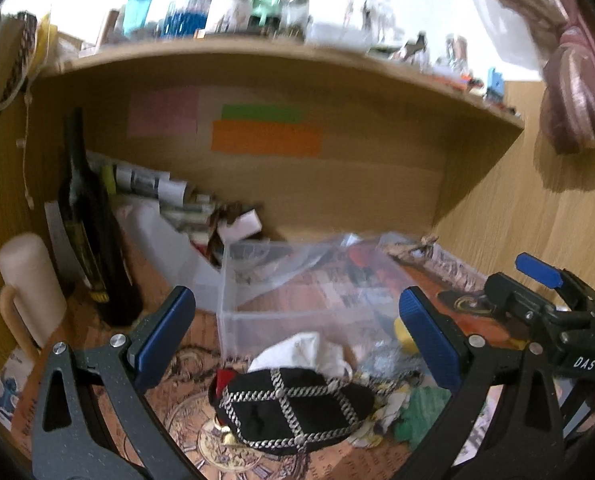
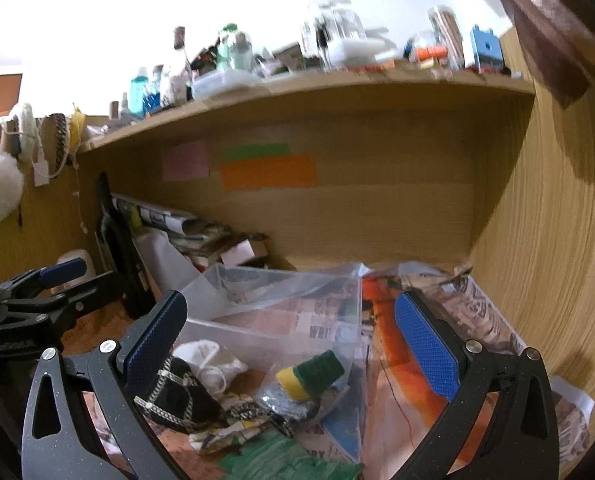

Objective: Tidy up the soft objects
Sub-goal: 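Grasp the white cloth with the left tool while the right tool grasps the green-yellow sponge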

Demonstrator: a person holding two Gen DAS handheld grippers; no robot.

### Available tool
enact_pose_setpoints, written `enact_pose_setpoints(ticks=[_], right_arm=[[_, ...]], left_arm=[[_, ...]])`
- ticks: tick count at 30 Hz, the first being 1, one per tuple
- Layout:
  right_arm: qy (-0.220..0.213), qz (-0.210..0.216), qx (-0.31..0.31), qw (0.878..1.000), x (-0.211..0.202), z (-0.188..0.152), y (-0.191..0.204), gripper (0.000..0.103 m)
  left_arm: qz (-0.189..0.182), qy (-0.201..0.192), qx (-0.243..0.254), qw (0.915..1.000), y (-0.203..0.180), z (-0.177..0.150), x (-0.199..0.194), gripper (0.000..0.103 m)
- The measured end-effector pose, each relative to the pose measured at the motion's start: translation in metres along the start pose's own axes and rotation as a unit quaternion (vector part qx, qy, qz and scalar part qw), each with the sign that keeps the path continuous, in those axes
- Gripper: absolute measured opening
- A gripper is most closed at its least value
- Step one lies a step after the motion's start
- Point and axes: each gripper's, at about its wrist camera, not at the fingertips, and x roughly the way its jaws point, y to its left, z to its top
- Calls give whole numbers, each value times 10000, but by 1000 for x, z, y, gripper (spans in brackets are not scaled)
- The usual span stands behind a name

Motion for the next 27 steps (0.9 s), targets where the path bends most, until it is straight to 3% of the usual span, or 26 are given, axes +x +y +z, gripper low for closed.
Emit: enact_pose_setpoints(ticks=[10,14,16,24,27], right_arm=[[930,-27,22,9957,44,-32,-18,103],[1217,121,71,9925,60,-38,-24,103],[1335,147,64,9909,68,-40,-25,102],[1731,408,278,9837,91,-48,-34,75],[1827,523,328,9812,96,-50,-34,58]], left_arm=[[-156,1200,-214,9924,18,-31,66,103],[-239,1482,-237,9884,18,-34,87,103],[-271,1626,-171,9862,16,-34,99,95],[-400,2122,-71,9764,9,-48,129,76],[-445,2179,-148,9748,11,-51,134,64]])
